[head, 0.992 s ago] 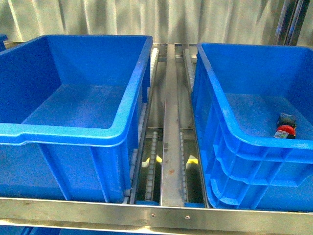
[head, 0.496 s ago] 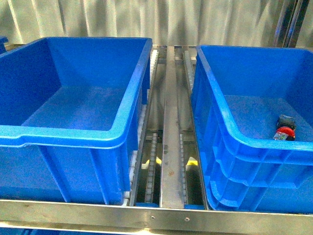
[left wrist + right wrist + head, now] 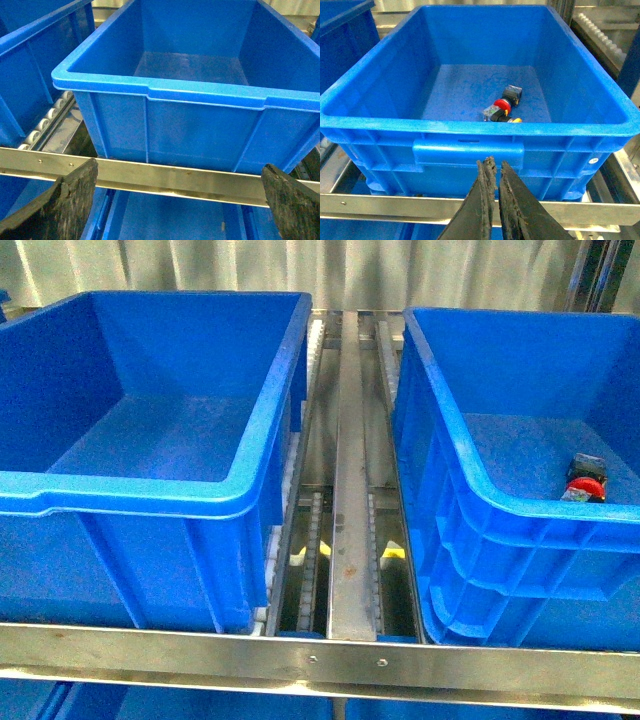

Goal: Pick red and yellow buttons and place in box

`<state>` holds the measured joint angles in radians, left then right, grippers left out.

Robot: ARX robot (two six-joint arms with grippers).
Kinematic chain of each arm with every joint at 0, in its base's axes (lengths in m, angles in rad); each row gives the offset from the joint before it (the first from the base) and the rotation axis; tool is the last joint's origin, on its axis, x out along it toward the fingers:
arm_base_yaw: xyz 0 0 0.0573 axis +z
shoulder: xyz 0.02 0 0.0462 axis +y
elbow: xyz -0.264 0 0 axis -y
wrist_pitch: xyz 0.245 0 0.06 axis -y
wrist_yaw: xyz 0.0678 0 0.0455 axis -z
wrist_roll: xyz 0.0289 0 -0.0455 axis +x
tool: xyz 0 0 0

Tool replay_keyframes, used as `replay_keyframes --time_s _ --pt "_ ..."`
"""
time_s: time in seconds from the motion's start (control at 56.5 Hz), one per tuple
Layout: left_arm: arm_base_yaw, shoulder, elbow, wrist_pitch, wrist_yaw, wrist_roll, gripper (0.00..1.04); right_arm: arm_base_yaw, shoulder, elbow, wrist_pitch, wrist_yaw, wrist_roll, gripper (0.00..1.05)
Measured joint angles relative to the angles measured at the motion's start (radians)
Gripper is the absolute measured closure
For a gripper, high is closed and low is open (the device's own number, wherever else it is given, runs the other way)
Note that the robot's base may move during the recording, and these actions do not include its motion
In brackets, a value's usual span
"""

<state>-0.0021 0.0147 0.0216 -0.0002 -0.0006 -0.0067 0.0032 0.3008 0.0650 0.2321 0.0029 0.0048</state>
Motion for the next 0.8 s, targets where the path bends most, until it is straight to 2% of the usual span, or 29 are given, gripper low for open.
replay_keyframes --time_s 0.425,0.531,0.797 --pt "0.000 0.000 0.000 0.000 0.000 0.000 0.08 0.000 -0.130 -0.037 -0.059 0.000 0.000 1.01" --pt "0.000 0.000 0.000 0.000 0.000 0.000 0.08 -0.001 -0.263 -0.037 -0.220 -0.001 0.000 1.01" --pt "0.000 0.000 0.000 0.000 0.000 0.000 0.08 -0.001 -0.296 -0.037 -0.230 0.000 0.000 1.01"
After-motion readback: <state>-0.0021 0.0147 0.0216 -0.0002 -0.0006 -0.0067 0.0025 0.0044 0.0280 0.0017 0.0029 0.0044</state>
